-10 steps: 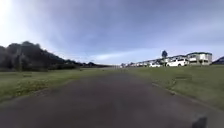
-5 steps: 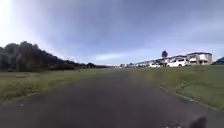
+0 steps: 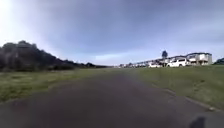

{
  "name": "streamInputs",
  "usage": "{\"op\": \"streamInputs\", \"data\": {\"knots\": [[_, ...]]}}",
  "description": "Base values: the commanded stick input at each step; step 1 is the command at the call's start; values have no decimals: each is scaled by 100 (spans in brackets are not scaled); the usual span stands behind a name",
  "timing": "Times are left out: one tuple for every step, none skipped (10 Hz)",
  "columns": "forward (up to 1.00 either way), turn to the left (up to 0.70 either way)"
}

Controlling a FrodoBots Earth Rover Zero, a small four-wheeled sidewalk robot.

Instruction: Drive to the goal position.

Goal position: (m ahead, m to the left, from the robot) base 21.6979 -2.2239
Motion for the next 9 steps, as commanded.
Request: {"op": "streamInputs", "data": {"knots": [[100,0],[100,0],[100,0],[100,0],[100,0],[100,0],[100,0],[100,0],[100,0]]}}
